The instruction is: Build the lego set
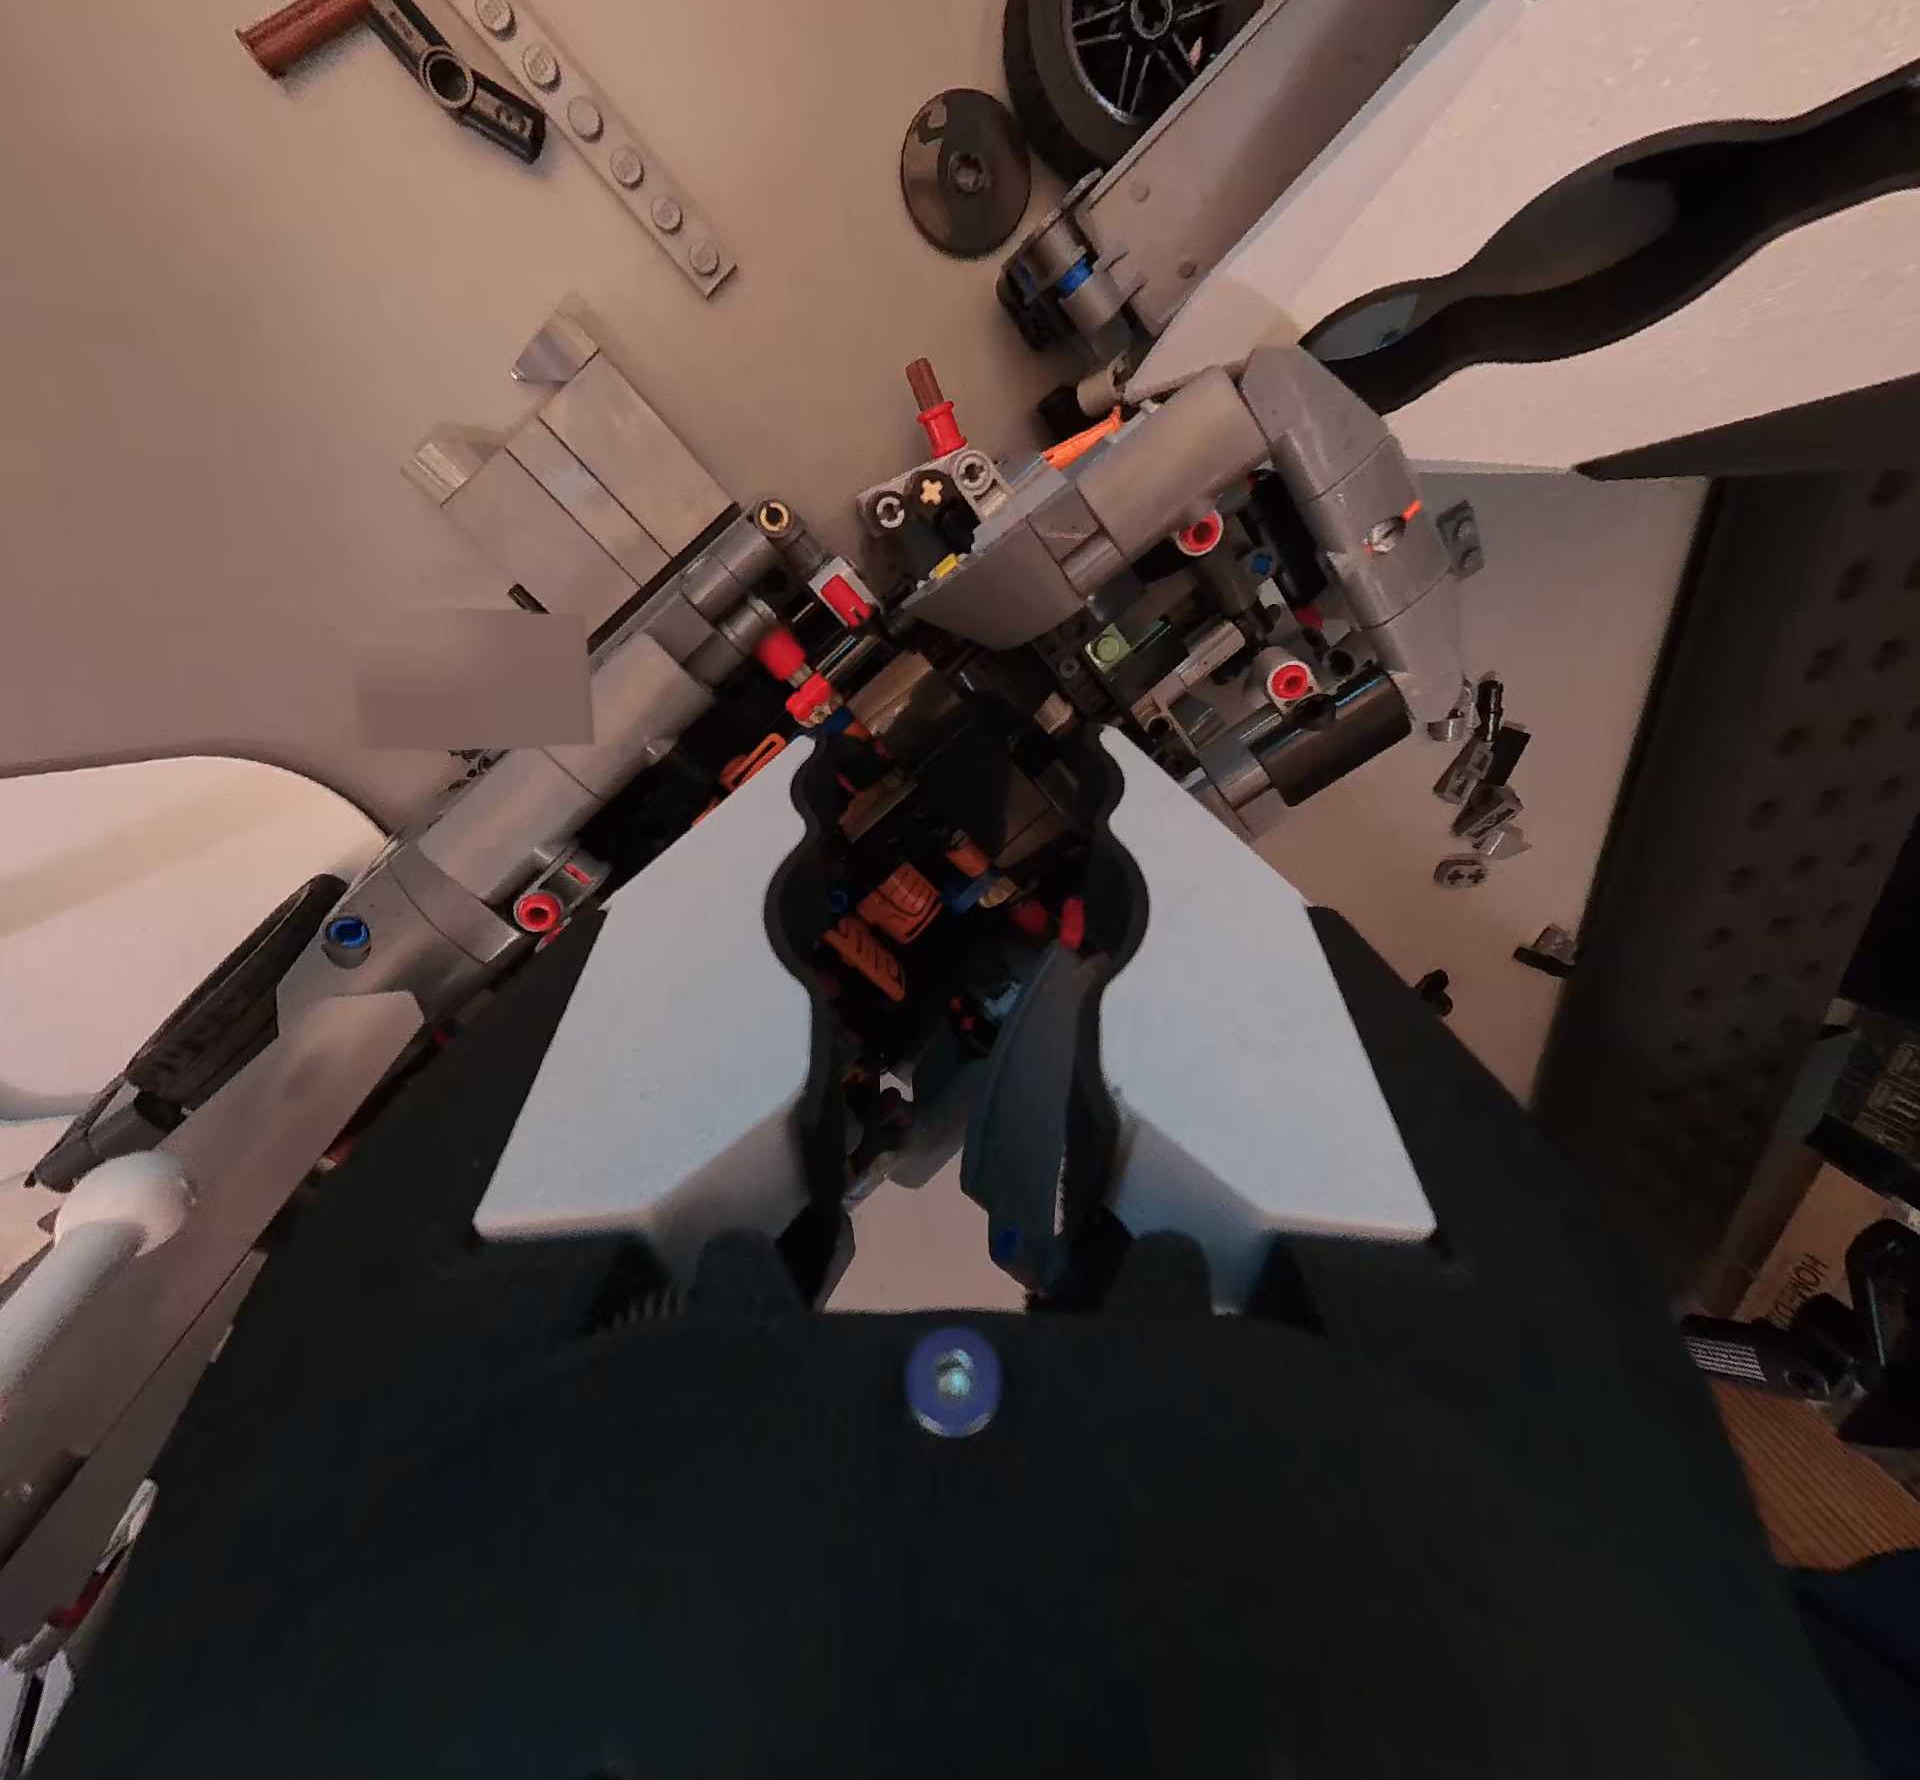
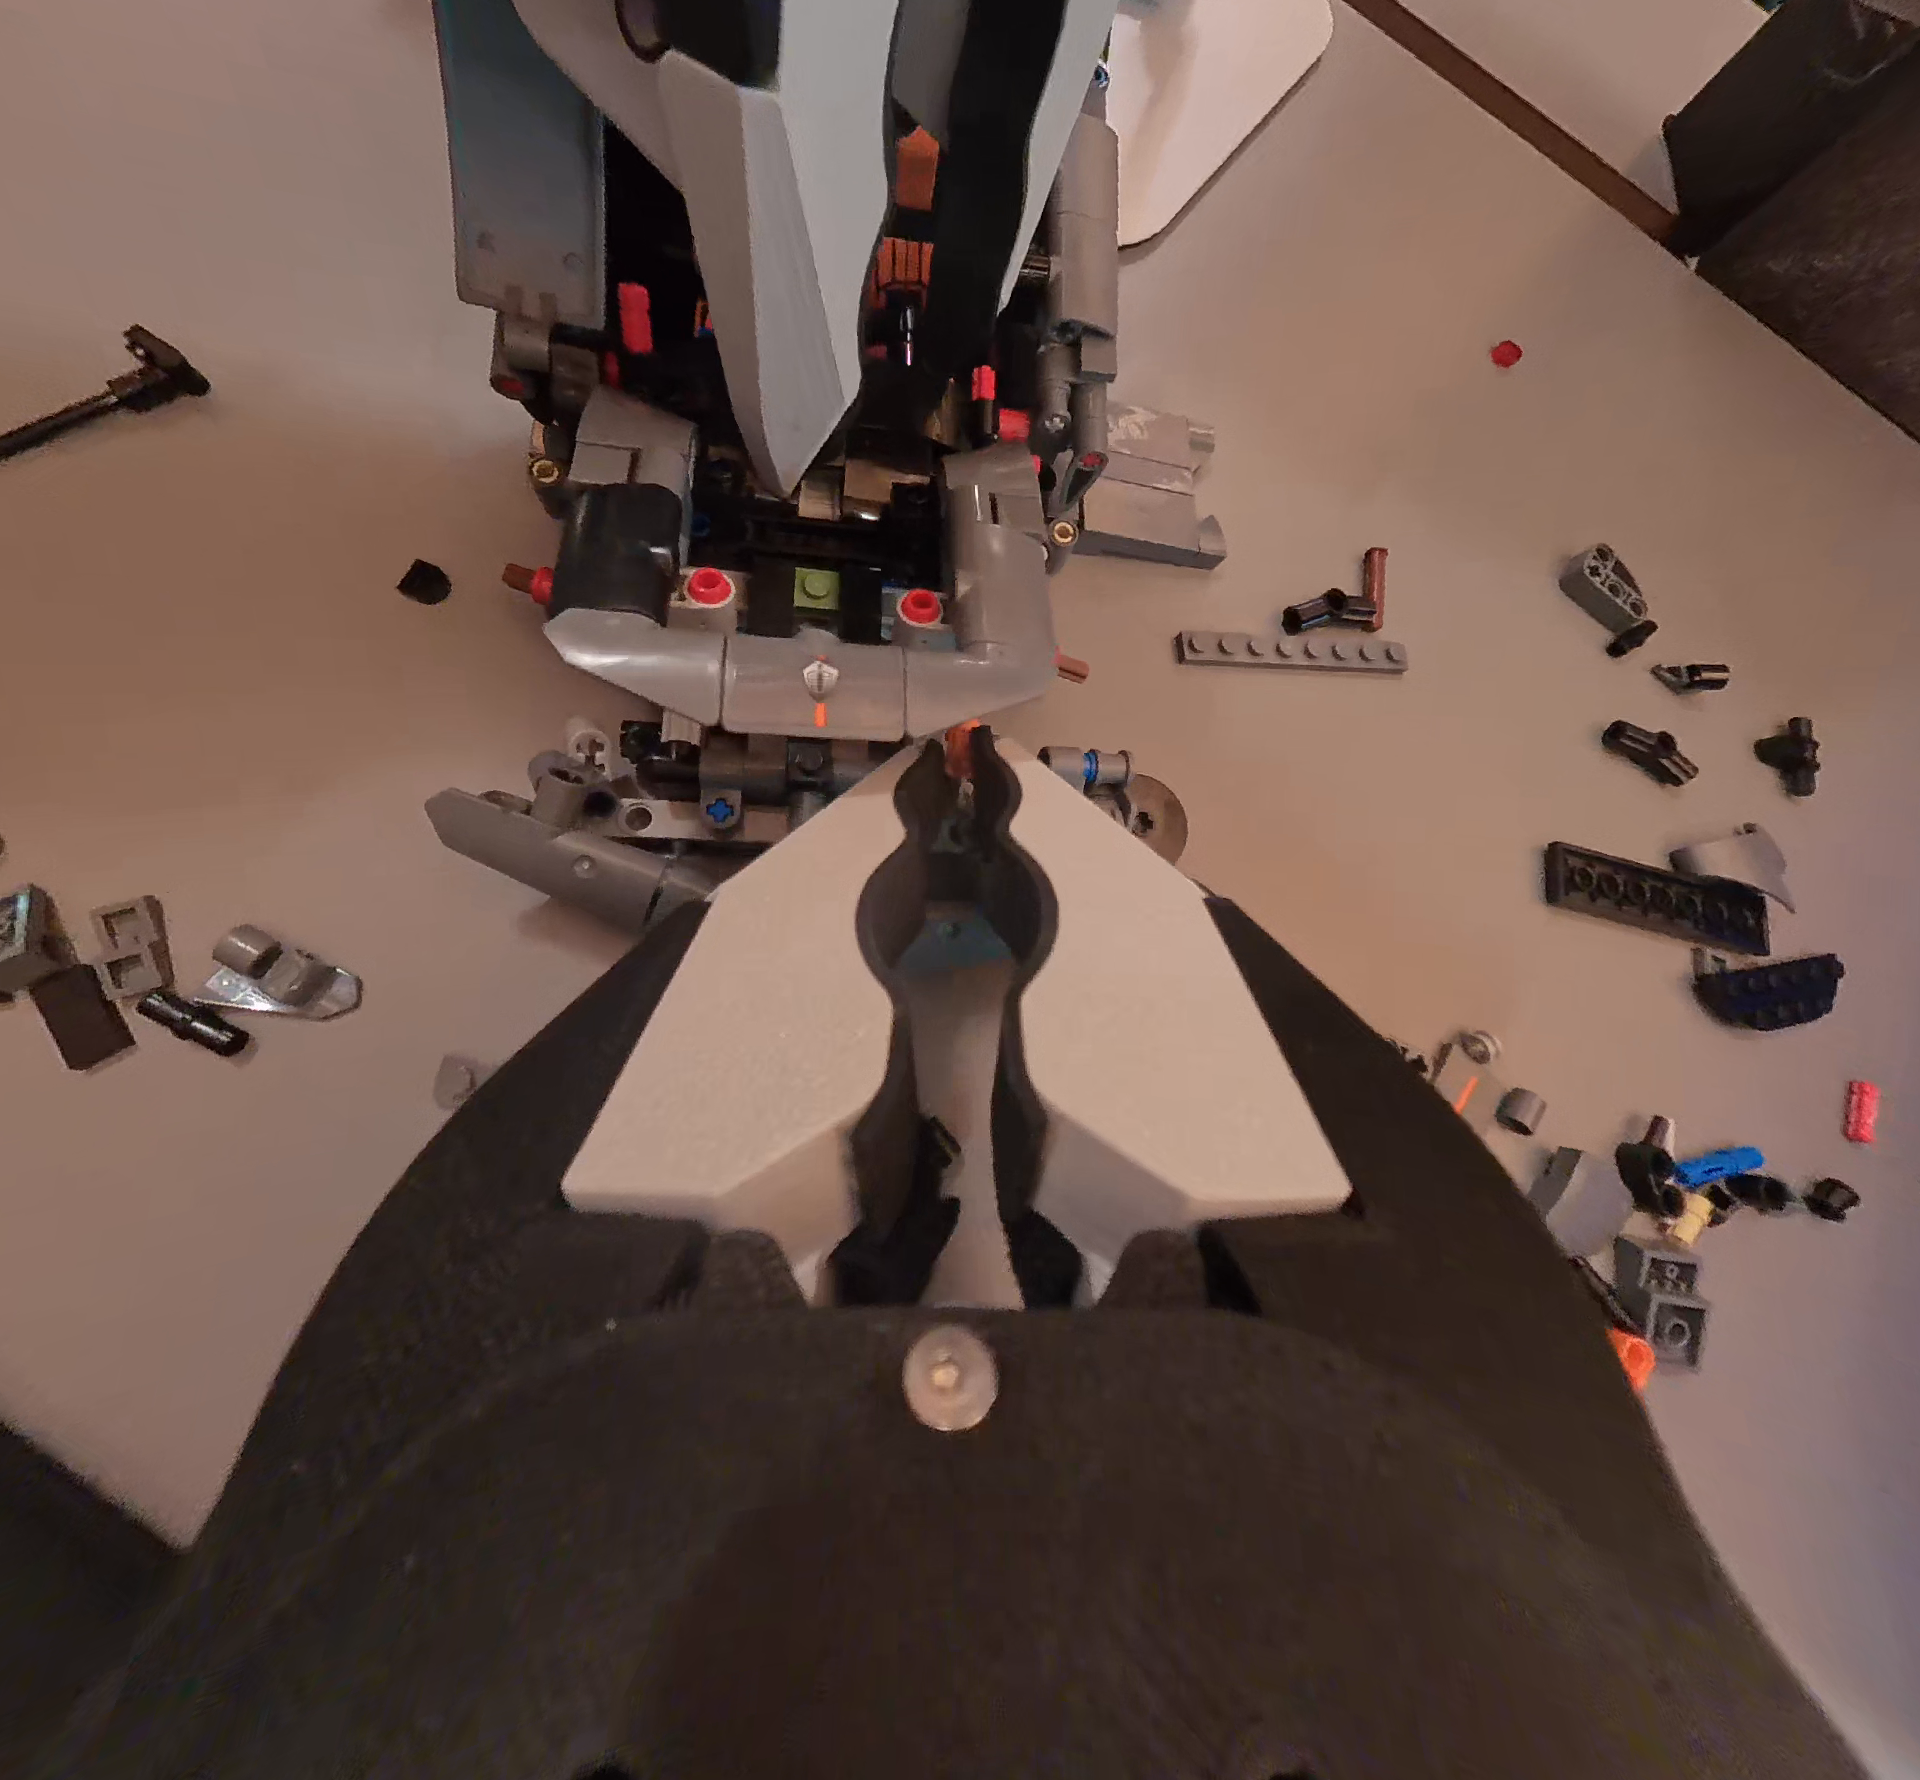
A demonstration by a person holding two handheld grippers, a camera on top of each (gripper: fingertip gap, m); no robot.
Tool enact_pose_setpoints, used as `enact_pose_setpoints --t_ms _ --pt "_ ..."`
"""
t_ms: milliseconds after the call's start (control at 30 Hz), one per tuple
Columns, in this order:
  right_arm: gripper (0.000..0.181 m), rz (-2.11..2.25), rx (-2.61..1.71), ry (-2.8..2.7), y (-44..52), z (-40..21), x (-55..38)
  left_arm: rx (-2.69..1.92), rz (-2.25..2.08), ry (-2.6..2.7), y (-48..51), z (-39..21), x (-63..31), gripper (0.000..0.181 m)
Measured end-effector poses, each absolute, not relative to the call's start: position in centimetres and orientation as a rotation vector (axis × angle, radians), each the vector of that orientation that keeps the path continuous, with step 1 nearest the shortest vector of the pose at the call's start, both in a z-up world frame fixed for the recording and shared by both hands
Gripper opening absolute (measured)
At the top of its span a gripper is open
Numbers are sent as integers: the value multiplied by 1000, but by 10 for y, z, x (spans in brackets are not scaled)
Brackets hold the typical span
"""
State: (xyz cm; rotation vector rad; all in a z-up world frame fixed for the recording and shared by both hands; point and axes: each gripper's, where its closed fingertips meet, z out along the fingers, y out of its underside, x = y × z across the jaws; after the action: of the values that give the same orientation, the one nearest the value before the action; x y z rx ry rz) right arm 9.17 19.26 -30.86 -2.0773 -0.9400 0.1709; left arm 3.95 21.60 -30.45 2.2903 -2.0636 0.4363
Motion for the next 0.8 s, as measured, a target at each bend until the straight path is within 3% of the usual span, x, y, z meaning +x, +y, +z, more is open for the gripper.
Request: enact_pose_setpoints --t_ms 800 --pt "0 39 -2035 -1091 202 -309 93 2316 438 -2083 220 -306 39 48"
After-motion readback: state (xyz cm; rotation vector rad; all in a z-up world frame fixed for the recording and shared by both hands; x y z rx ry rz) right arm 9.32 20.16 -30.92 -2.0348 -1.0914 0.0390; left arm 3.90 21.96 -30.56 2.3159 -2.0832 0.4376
